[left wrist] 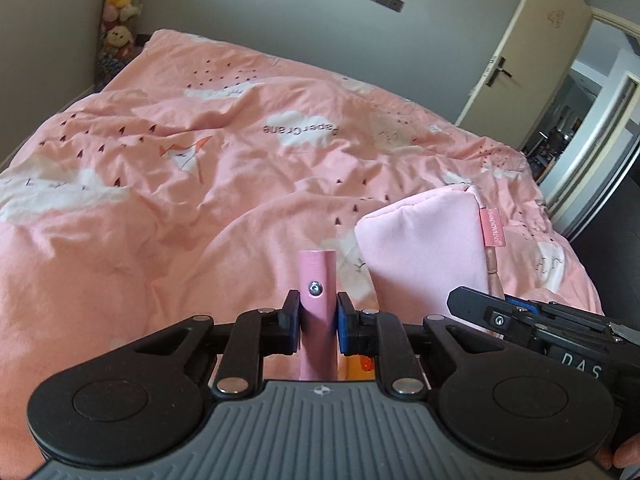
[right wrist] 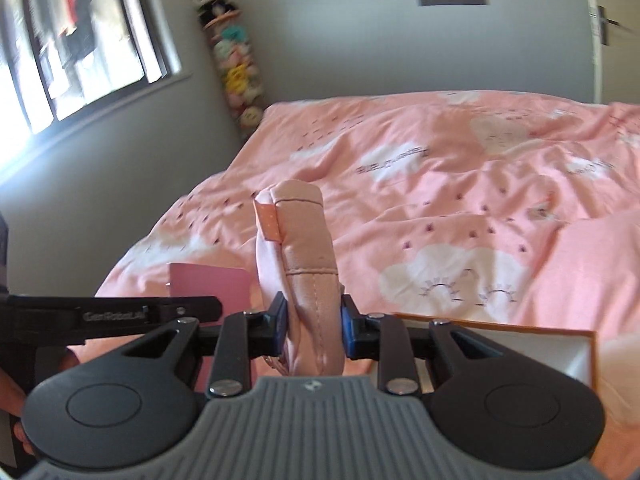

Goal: Organize objects
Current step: 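Carry both pink items into the orange box and lower them inside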

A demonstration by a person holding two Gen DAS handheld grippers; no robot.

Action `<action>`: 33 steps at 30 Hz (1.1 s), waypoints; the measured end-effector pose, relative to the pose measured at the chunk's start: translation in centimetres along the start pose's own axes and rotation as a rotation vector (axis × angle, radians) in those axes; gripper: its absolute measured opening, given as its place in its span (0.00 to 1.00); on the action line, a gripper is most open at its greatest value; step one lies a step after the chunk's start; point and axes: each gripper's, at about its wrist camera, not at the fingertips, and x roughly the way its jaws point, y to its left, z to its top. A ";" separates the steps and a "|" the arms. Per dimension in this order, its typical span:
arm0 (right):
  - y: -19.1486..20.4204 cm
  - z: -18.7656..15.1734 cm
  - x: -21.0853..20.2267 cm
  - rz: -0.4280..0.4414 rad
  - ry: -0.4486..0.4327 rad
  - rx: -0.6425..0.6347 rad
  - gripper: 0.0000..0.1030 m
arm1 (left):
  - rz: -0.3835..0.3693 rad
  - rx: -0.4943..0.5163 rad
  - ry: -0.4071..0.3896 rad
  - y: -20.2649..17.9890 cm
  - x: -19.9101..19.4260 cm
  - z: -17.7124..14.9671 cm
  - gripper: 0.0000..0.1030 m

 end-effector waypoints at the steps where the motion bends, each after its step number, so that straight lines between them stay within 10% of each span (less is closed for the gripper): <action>1: -0.9 -0.1 -0.7 -0.017 -0.011 0.029 0.27 | -0.021 0.021 0.000 -0.8 0.0 0.1 0.19; 11: -8.5 -4.7 -1.6 -0.223 0.061 0.229 0.27 | -0.221 0.161 0.246 -8.4 7.2 -0.7 0.19; 25: -12.4 -9.2 4.8 -0.269 0.221 0.344 0.27 | -0.015 0.332 0.487 -11.6 16.6 -3.2 0.19; 33: -12.5 -9.6 6.1 -0.246 0.233 0.364 0.28 | 0.092 0.381 0.498 -12.5 18.6 -3.3 0.22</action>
